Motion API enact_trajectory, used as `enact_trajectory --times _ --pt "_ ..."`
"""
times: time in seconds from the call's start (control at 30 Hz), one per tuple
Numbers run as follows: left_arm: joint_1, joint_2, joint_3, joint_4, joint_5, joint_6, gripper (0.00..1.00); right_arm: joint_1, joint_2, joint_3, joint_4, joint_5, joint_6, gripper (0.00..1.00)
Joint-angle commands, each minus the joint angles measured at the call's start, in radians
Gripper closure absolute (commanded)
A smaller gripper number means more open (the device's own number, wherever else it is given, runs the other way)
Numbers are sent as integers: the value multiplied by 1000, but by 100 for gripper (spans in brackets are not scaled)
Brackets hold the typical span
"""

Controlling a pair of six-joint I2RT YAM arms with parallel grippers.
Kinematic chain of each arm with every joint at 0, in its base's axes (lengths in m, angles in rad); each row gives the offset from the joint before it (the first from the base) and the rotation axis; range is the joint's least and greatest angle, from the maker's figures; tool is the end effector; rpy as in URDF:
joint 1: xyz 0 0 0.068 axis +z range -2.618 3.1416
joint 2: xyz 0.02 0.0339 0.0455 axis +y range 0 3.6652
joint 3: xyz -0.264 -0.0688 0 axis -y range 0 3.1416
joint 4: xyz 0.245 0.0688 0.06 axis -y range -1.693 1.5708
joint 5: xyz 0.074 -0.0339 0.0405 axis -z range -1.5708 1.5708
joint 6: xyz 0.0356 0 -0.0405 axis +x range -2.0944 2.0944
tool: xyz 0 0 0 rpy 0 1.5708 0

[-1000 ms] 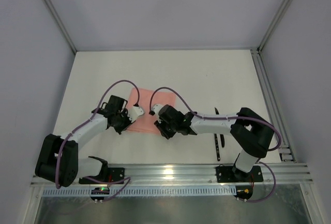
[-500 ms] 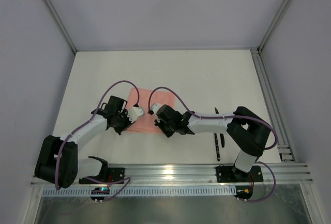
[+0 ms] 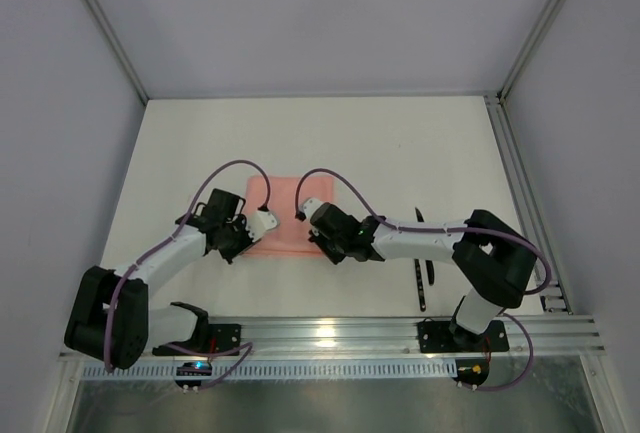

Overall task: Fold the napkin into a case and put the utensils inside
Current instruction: Fold the lower triangle-folded napkin at the center of the board.

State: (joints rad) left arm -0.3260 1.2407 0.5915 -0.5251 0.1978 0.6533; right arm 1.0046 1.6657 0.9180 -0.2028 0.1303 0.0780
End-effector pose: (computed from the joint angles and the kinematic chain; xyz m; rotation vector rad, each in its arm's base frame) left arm 0.1947 -0.0732 0.1625 1.3241 2.3696 -0.1769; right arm 0.1804 0.2752 0.1648 -1.0839 2.2882 0.2765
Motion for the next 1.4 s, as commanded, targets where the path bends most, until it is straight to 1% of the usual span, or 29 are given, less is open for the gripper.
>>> enact_trajectory --times 0.0,0.2,0.3,0.33,0.37,0.4,0.47,0.5,0.6,0.63,0.7,0.73,0.77,0.83,0.87,0.93,0.97,1.0,1.03,1.1,1.13,1.17,1.2,1.3,1.33,1.37 --pt "4 -29 -10 -10 -21 17 100 -11 -52 -21 -49 57 -21 96" --pt "2 -38 -13 -15 -8 16 100 -11 -63 -44 -18 28 -21 96" --pt "4 -40 -9 -15 15 5 100 -11 -41 -12 -7 0 -23 96" --pt "4 -40 -2 -21 31 5 92 -8 -35 -4 -4 -7 -24 96" --pt "4 -40 4 -33 63 17 88 -8 -27 2 -4 -11 -26 96" --pt "4 -44 13 -73 84 23 81 -8 -24 4 2 -14 -30 96" --pt "4 -50 51 -128 117 31 75 -8 -23 -1 6 -15 -37 96" --pt "4 -53 68 -200 139 43 68 -8 -18 -2 0 -18 -37 96" --pt "4 -57 154 -312 156 64 60 -8 -14 -8 5 -40 -37 96" --pt "4 -63 180 -399 166 75 60 -9 -14 -10 8 -46 -34 95" --pt "7 -67 258 -496 189 112 59 -9 -14 -15 23 -50 -23 94" --pt "13 -69 286 -589 222 159 59 -8 -12 -16 29 -58 -23 94" --pt "18 -73 338 -627 238 175 59 -8 -12 -16 32 -58 -21 93" --pt "31 -73 385 -674 278 187 60 -9 -11 -16 32 -60 -23 91" --pt "34 -72 399 -658 279 166 60 -9 -11 -19 32 -60 -23 90" --pt "36 -70 389 -572 266 94 61 -8 -15 -22 29 -61 -30 85" --pt "36 -67 369 -455 218 24 62 -9 -23 -22 29 -58 -32 83" --pt "36 -51 322 -394 194 -9 68 -8 -26 -22 28 -61 -34 81" --pt "36 -35 298 -338 168 -33 69 -9 -32 -21 28 -64 -41 76" --pt "36 24 259 -214 121 -84 71 -8 -49 -16 26 -81 -43 70" --pt "35 43 254 -184 120 -101 71 -9 -53 -13 22 -89 -47 65" --pt "33 63 254 -162 120 -124 70 -8 -67 -7 16 -106 -49 63" --pt "33 95 255 -124 123 -138 69 -9 -73 -4 13 -109 -50 61" --pt "22 127 257 -81 101 -152 68 -8 -110 4 -4 -115 -67 57" --pt "18 152 252 -73 97 -146 69 -8 -119 7 -12 -150 -70 57" --pt "18 163 251 -78 94 -141 72 -8 -130 8 -21 -155 -72 56"
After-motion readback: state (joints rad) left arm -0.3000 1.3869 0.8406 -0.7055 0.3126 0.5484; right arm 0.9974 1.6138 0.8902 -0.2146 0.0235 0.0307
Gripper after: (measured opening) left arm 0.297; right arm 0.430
